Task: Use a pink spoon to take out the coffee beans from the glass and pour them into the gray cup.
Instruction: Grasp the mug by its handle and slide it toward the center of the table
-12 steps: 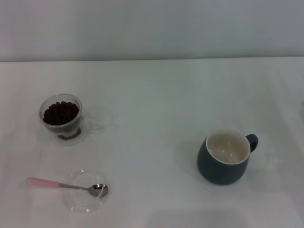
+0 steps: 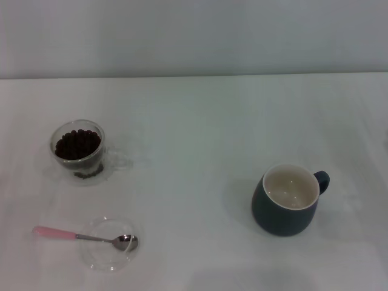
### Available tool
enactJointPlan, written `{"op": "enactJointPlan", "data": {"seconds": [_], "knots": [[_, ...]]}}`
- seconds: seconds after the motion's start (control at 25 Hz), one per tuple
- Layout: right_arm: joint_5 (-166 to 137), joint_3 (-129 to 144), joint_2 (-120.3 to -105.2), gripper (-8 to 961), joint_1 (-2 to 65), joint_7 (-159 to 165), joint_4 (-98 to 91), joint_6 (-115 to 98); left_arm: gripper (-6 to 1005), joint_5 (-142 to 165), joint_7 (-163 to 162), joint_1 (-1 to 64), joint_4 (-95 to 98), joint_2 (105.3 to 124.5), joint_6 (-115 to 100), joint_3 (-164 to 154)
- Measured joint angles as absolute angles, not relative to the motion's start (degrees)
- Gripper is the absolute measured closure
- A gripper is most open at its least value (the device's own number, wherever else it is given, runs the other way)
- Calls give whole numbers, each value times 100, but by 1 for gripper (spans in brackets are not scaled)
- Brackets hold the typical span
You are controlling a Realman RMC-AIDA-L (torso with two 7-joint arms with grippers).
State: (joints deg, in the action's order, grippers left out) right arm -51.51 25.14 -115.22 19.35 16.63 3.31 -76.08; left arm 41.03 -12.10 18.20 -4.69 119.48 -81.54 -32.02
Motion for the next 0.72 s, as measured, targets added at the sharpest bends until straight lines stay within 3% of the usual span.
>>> {"op": "enactJointPlan", "data": {"seconds": [0.72], "knots": [[-5201, 4198, -11516, 276, 1420, 1740, 742, -8070, 112, 3971, -1471, 1797, -475, 11953, -8296, -3190]]}}
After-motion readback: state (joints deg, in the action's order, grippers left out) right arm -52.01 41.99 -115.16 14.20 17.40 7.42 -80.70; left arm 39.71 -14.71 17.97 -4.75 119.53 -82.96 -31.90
